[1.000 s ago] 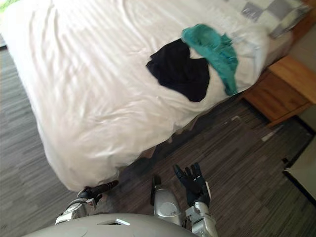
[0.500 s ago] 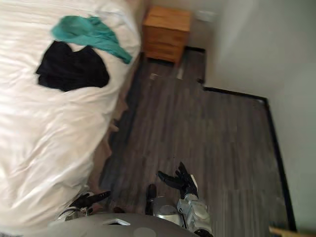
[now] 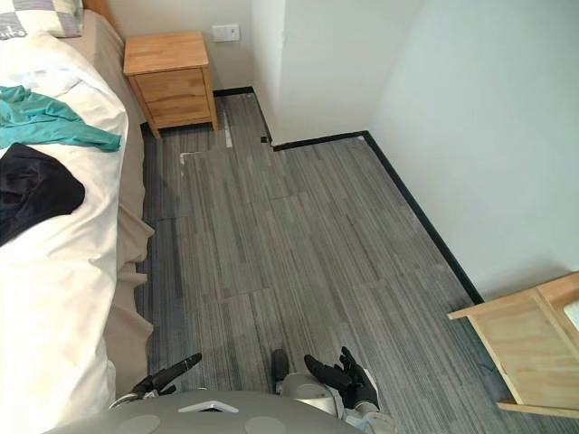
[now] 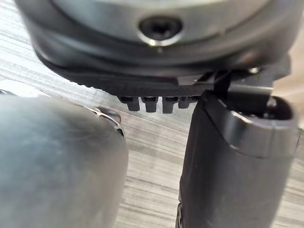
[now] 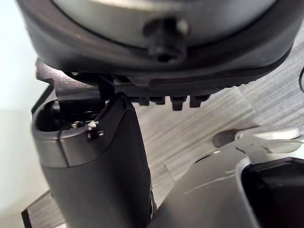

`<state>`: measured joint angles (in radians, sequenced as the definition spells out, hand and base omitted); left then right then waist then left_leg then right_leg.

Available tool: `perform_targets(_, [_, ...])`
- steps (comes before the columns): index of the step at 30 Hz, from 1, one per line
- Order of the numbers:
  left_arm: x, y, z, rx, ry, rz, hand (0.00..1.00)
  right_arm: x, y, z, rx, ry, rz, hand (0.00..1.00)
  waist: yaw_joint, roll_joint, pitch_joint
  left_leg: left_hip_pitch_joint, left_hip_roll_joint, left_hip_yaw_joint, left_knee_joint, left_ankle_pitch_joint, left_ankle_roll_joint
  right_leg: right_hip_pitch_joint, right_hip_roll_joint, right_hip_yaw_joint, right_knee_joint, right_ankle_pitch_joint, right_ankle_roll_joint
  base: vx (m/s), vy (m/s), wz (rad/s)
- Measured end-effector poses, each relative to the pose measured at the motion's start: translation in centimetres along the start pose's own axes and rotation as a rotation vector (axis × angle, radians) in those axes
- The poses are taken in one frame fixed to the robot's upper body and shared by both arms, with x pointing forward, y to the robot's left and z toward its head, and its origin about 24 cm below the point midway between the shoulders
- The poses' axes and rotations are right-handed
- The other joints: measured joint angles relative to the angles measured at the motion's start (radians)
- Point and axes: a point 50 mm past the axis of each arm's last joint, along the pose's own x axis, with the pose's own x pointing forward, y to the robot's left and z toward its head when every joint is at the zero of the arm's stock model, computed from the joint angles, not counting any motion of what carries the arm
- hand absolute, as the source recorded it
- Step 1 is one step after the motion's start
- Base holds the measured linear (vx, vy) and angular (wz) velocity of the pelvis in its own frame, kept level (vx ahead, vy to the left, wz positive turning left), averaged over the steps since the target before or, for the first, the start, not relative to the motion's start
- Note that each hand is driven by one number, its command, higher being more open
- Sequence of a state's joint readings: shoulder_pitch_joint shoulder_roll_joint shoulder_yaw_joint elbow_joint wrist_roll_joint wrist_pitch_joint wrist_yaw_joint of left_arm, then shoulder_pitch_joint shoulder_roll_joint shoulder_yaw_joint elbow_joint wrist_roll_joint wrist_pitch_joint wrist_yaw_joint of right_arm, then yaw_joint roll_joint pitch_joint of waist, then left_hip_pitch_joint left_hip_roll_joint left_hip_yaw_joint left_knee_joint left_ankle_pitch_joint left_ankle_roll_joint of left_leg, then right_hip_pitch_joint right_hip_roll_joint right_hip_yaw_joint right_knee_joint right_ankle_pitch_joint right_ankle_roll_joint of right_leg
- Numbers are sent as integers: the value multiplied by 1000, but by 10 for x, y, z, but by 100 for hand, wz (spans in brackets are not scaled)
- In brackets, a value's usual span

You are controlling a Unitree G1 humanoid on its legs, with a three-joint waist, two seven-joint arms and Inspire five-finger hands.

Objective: Tidy up the quilt and then pick up the clothes from the bed and put them into the laundry hamper

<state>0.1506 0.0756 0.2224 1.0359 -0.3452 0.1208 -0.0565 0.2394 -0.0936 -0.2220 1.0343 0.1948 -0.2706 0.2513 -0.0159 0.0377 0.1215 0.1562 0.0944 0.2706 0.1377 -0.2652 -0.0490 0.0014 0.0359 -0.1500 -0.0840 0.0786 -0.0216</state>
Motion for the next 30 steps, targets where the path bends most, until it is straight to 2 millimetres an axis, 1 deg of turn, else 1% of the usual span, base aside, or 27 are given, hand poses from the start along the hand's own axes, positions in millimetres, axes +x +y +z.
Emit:
perform_targets(1, [-1,1,-1,-1,-14,0,100,1,2,4,29,-28,-6,100,13,-1,4,-6,9,14,8,-6,-9,-3,1,-20,8,-3,-4,73,-26,-11])
perform_targets(3, [-1,0,2,2,-32,-13,100,4,4,14,30,-69,-11,100,15,1,32,-27,36,79,66,-18,-26,-48,-4,-43,118,-68,-6,17,-21,0])
perform_targets(4, [-2,2,5,5,-58,-22,100,6,6,21,37,-96,-17,100,15,-10,40,-65,47,127,154,-28,-37,-122,-39,-76,250,-150,-7,-70,-24,14])
perform_targets(5, [-4,5,10,11,-102,-35,100,8,11,26,37,-113,-8,100,14,-29,55,-124,67,166,311,-32,-33,-160,-81,-100,358,-217,-10,-65,-52,14])
perform_targets(6, [-6,6,10,12,-118,-39,100,9,12,28,29,-121,-2,100,13,-29,62,-158,89,179,405,-30,-30,-164,-94,-112,390,-240,-8,9,-99,11])
perform_targets(7, [-8,4,6,-2,-134,-61,100,9,11,31,13,-130,5,100,13,-10,70,-223,138,181,586,3,19,-149,-100,-143,409,-265,-7,96,-88,1])
perform_targets(8, [-9,-1,3,-57,-164,-93,100,9,7,36,-12,-137,4,100,22,17,74,-286,185,150,729,76,70,-113,-94,-171,387,-267,-8,144,-60,-9])
perform_targets(9, [-10,-4,3,-76,-179,-110,100,9,5,38,-22,-141,3,100,30,27,76,-315,202,129,789,129,82,-98,-94,-182,380,-269,-12,225,-16,-28])
perform_targets(10, [-11,-5,6,-90,-208,-133,100,11,6,44,-36,-159,10,100,47,21,89,-379,216,105,901,236,86,-83,-104,-172,399,-279,-21,291,-27,-35])
perform_targets(11, [-12,-7,7,-85,-221,-162,100,14,10,50,-30,-175,10,100,55,20,91,-413,194,90,913,132,45,-62,-105,-144,396,-287,-22,290,-30,-40])
perform_targets(12, [-12,-8,7,-80,-222,-178,100,16,14,53,-26,-184,15,100,55,19,92,-426,178,98,881,89,45,-55,-106,-134,388,-289,-22,269,-40,-39])
perform_targets(13, [-12,-9,7,-74,-225,-204,100,19,20,58,-9,-197,29,100,55,16,92,-445,149,133,758,42,40,-37,-107,-119,362,-290,-19,185,-21,-32])
perform_targets(14, [-12,-10,7,-74,-226,-216,100,20,22,59,-5,-199,37,100,55,14,92,-450,134,154,675,34,39,-27,-107,-111,350,-290,-12,252,-25,-42])
perform_targets(15, [-12,-11,8,-75,-229,-233,100,22,29,59,6,-199,54,100,67,11,93,-458,105,189,500,45,32,-12,-107,-91,341,-303,5,362,-15,-53])
perform_targets(16, [-13,-11,6,-79,-230,-243,100,23,32,57,20,-192,62,100,79,12,93,-467,86,184,344,86,17,1,-104,-68,341,-323,20,311,-11,-62])
perform_targets(18, [-13,-11,3,-102,-229,-238,100,24,32,57,25,-182,68,100,97,14,90,-463,74,138,187,153,1,37,-98,-25,342,-359,46,475,59,-75])
perform_targets(19, [-13,-9,2,-116,-224,-230,100,23,29,53,43,-166,52,100,97,8,86,-461,71,106,165,218,9,60,-101,7,344,-387,56,619,109,-75])
perform_targets(20, [-13,-6,2,-113,-219,-224,100,23,27,49,57,-154,40,100,96,-3,77,-461,58,92,179,247,26,66,-110,25,345,-402,58,623,126,-64])
perform_targets(21, [-12,2,1,-98,-199,-204,100,22,25,41,87,-122,18,100,92,-33,46,-460,16,82,215,210,78,67,-151,42,361,-433,72,667,85,-39])
perform_targets(22, [-11,11,7,-57,-195,-168,100,20,23,31,113,-87,0,100,71,-75,26,-455,-15,99,241,149,98,14,-193,37,530,-443,93,664,61,-25])
perform_targets(23, [-10,13,9,-33,-186,-148,100,21,22,30,122,-82,-5,100,61,-81,27,-443,-17,108,252,138,105,-22,-215,22,620,-424,109,633,36,-21])
perform_targets(24, [-9,19,9,-17,-171,-120,100,21,24,28,134,-72,-7,100,48,-94,36,-378,-27,121,246,106,114,-66,-255,6,788,-343,123,589,39,-30])
perform_targets(25, [-9,22,8,8,-152,-101,100,21,25,26,143,-64,-8,100,42,-91,46,-304,-34,141,213,92,118,-92,-270,3,902,-328,111,571,34,-48])
perform_targets(26, [-8,23,8,37,-136,-92,100,20,24,24,147,-54,-11,100,39,-84,56,-219,-36,150,166,84,114,-110,-264,0,967,-350,86,527,5,-51])
perform_targets(27, [-7,22,7,59,-113,-94,100,21,22,28,141,-67,-11,100,34,-70,67,-140,-35,151,111,81,110,-130,-243,-6,977,-361,68,470,7,-41])
perform_targets(28, [-6,20,10,86,-98,-103,100,22,23,34,130,-96,-5,100,15,-61,72,-63,-32,151,46,77,104,-178,-218,-39,956,-365,61,526,-13,-10])
perform_targets(30, [-3,9,22,97,-113,-123,100,21,23,37,132,-118,-3,100,-3,-61,76,5,-31,140,0,57,83,-274,-206,-104,848,-361,65,420,-60,28])
